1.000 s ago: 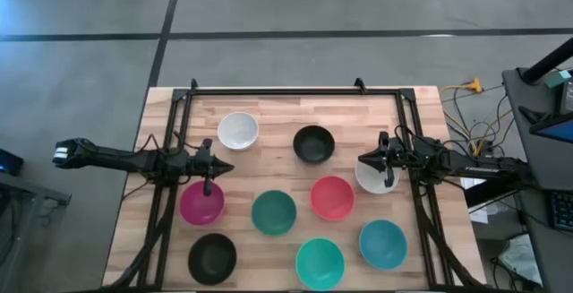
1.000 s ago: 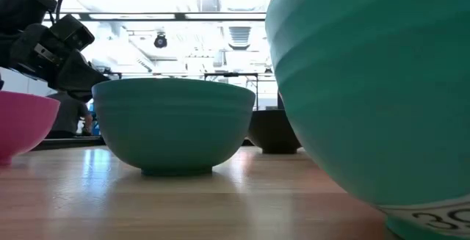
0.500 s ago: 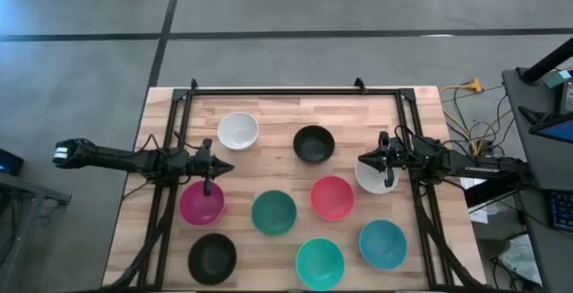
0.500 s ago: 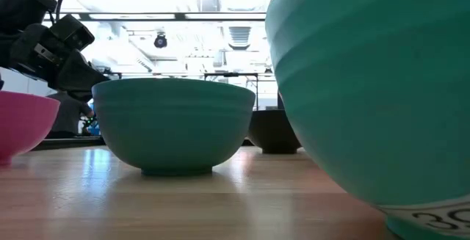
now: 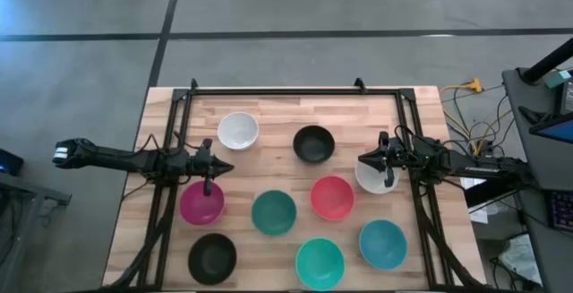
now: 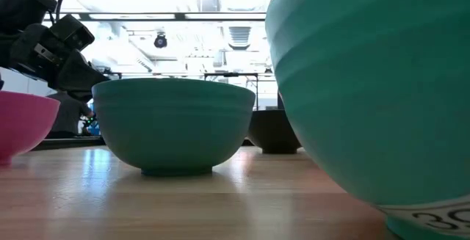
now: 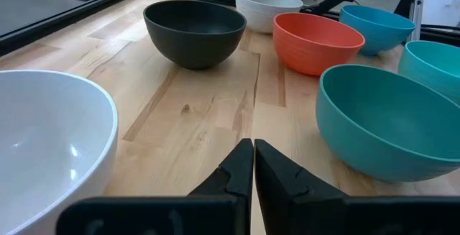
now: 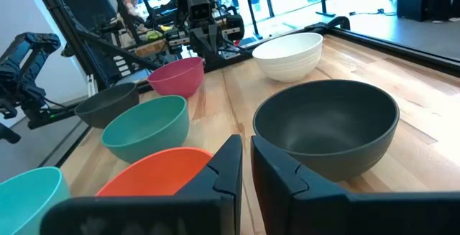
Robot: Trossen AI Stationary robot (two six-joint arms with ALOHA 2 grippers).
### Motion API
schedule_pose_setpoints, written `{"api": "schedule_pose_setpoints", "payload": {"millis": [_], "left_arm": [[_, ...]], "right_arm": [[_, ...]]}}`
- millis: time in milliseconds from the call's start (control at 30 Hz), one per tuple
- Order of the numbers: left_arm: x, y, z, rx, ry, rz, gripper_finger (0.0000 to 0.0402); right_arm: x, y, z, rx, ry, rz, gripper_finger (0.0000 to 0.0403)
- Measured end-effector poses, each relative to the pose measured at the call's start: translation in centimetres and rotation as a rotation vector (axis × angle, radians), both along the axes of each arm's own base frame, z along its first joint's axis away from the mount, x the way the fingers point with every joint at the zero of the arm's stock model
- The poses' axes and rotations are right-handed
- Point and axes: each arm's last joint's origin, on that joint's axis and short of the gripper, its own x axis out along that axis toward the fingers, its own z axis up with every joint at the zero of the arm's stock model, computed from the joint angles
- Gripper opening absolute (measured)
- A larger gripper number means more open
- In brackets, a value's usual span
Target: Nest bowls inside each other
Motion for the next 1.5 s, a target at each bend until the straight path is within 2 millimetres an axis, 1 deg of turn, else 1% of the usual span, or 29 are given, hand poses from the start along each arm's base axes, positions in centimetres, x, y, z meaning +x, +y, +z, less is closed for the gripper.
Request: {"api": "schedule_pose_setpoints", "payload": {"millis": [1067,1300,1433,1500], "left_arm": [[0.0,0.0,0.0,0.0,0.0,0.0,0.0],[0.0,0.0,0.0,0.0,0.0,0.0,0.0],[0.0,0.0,0.0,0.0,0.0,0.0,0.0],[0.0,0.0,0.0,0.0,0.0,0.0,0.0]], "right_arm": [[0.0,0.0,0.0,0.0,-0.001,0.0,0.0027],[0.1,0.0,1.1,-0.052,-0.11,0.002,0.0027],[0.1,0.0,1.5,0.041,-0.154,-0.003,0.0027],[0.1,0.0,1.9,0.059,-0.196,-0.002,0.0027]]}}
